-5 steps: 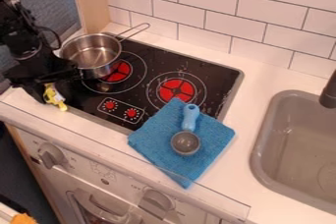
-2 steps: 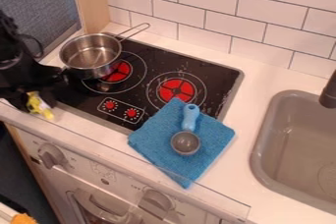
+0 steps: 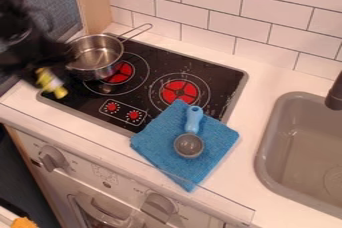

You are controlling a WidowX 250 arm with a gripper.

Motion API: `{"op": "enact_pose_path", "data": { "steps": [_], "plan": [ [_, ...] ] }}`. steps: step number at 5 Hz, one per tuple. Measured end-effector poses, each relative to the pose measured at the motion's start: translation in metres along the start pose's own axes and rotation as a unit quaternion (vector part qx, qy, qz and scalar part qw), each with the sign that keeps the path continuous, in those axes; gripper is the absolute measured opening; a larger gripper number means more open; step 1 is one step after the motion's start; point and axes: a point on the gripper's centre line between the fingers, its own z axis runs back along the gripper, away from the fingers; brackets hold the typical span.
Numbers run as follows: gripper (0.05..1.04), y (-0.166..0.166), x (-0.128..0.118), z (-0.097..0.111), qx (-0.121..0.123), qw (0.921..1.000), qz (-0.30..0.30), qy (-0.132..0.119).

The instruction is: Move the yellow object to the bottom of the burner

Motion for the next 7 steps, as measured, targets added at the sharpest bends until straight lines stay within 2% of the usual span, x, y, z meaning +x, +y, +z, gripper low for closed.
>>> {"op": "enact_pose_path", "data": {
  "steps": [1,2,3,4,5,7],
  "plan": [
    [0.562,-0.050,0.021,0.010,-0.043,0.9972,-0.052,-0.032],
    [0.562,-0.093,0.045,0.015,-0.059,0.9899,-0.116,-0.056],
    [0.562,-0.129,0.060,-0.004,-0.070,0.9843,-0.157,-0.040],
    [0.562,-0.152,0.063,-0.035,-0.081,0.9786,-0.189,-0.015],
    [0.562,-0.159,0.059,-0.060,-0.081,0.9755,-0.204,0.011],
    [0.562,-0.170,0.046,-0.083,-0.081,0.9703,-0.224,0.040]
  ]
}}
